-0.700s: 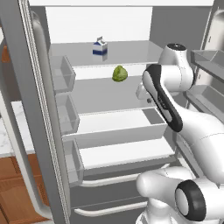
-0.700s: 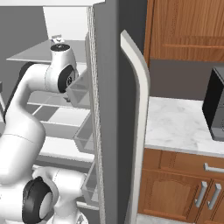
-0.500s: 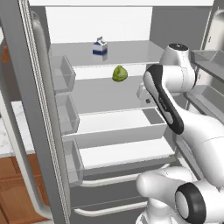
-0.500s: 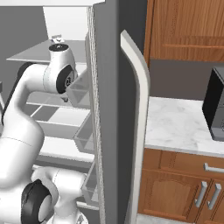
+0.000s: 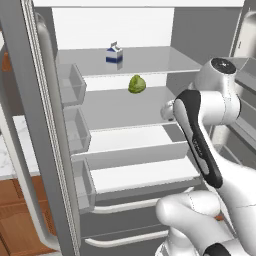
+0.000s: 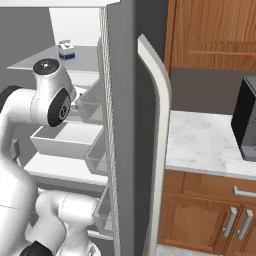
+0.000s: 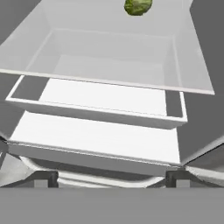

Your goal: Take out the milk from the fridge and place it on the tray on the counter. Then take the sugar cube near the tray and place it in the tray.

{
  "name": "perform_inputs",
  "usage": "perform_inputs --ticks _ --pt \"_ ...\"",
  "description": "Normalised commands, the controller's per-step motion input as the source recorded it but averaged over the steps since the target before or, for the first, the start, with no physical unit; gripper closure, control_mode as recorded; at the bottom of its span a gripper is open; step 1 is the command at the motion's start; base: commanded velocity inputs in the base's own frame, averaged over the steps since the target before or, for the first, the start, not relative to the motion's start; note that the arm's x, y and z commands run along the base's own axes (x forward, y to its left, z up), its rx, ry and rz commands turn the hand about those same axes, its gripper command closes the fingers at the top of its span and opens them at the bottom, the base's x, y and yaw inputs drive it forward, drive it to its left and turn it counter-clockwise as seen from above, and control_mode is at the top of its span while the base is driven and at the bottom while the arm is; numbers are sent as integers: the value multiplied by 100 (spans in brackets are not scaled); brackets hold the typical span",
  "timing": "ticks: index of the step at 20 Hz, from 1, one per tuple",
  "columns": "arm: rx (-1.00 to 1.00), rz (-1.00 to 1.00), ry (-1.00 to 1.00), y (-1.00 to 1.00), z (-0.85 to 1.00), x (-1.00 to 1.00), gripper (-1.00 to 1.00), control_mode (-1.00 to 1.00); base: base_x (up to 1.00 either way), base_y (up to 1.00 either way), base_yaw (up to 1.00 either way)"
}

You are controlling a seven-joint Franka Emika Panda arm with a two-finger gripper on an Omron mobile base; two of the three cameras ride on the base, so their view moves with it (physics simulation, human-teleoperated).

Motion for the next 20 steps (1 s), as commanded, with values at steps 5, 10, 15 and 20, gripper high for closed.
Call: perform_inputs --ticks 5,10,15,20 --pt "-6 6 -13 37 62 -23 -100 -100 0 0 0" --pt "-10 8 -1 35 71 -13 -100 -100 0 0 0" --pt "-7 6 -4 12 58 -16 -100 -100 0 0 0" --pt "0 6 -27 23 34 -8 -100 -100 0 0 0"
